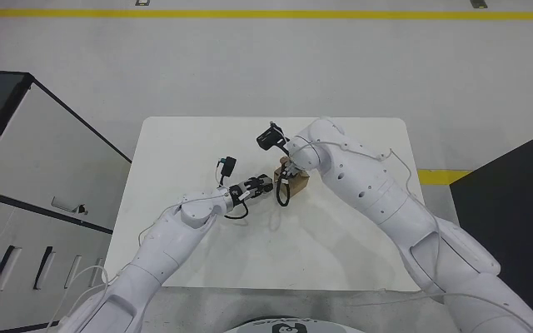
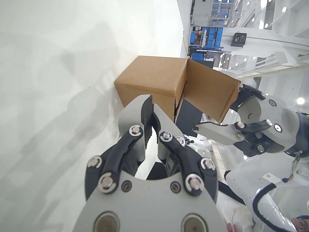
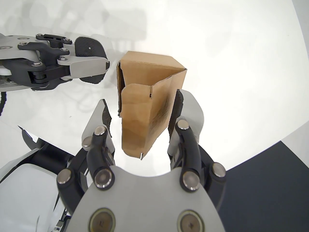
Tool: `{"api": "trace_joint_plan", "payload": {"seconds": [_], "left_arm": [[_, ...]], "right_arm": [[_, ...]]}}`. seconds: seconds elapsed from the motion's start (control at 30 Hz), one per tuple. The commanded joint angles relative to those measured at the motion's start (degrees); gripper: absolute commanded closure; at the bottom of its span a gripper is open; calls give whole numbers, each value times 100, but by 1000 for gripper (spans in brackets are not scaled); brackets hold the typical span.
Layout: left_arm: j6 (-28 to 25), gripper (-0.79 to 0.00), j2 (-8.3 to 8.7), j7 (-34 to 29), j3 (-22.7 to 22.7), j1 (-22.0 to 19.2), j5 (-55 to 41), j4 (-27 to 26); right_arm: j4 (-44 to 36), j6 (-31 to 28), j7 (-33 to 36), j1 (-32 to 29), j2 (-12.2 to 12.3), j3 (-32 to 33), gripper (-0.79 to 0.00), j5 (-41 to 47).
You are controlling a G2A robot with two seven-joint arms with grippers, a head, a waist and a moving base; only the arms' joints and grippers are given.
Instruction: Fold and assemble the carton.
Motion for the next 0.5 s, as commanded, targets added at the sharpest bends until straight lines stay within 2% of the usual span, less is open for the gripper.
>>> {"api": "trace_joint_plan", "payload": {"seconds": [0.0, 0.47], "left_arm": [[0, 0, 0, 0, 0, 0, 0, 0], [0, 0, 0, 0, 0, 0, 0, 0]], "right_arm": [[-19, -46, 35, -13, 6, 64, -508, 85], [21, -208, 224, -35, 12, 279, -409, 416]]}}
